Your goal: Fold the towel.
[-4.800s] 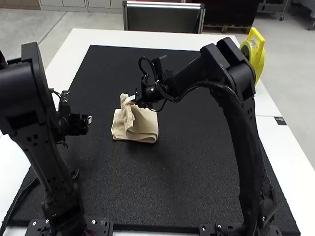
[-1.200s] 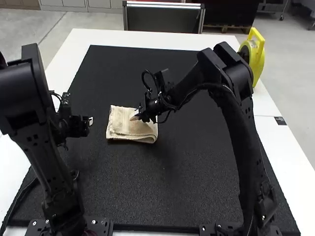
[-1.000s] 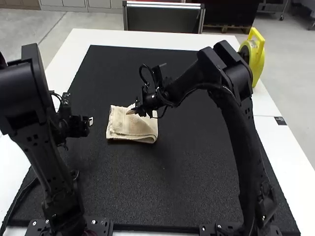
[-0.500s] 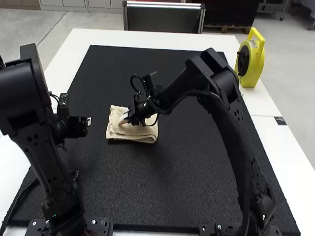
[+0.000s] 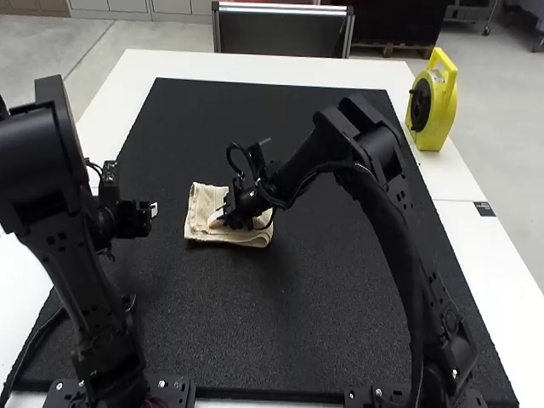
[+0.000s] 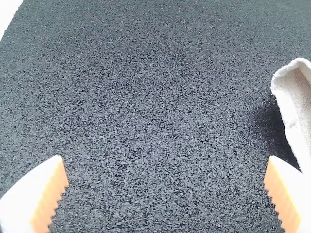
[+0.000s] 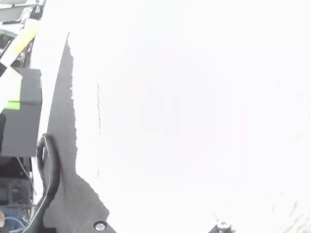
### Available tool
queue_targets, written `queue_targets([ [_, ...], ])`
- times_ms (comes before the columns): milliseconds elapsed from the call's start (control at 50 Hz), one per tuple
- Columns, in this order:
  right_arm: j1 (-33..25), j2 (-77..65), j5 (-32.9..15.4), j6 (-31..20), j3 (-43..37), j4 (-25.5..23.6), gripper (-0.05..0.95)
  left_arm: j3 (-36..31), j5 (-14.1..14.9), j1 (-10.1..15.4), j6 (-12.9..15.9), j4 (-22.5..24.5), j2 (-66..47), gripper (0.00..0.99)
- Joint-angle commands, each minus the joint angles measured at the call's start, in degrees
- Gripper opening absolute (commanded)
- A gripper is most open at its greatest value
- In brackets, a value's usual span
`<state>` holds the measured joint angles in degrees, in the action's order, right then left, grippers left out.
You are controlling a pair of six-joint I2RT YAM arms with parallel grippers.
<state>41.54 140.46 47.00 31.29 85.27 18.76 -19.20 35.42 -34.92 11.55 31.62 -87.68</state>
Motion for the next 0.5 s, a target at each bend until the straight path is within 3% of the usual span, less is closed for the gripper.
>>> queue_targets([
  [0, -0.76, 0.16, 0.55, -0.88, 0.24, -0.13, -0.02, 0.83, 0.97, -0.33, 0.58, 0.55, 1.46, 0.959],
  [480, -1.20, -7.75, 1.42, 0.00, 3.06, -4.00, -0.02, 0.57, 0.97, -0.06, 0.23, 0.29, 1.72, 0.959],
])
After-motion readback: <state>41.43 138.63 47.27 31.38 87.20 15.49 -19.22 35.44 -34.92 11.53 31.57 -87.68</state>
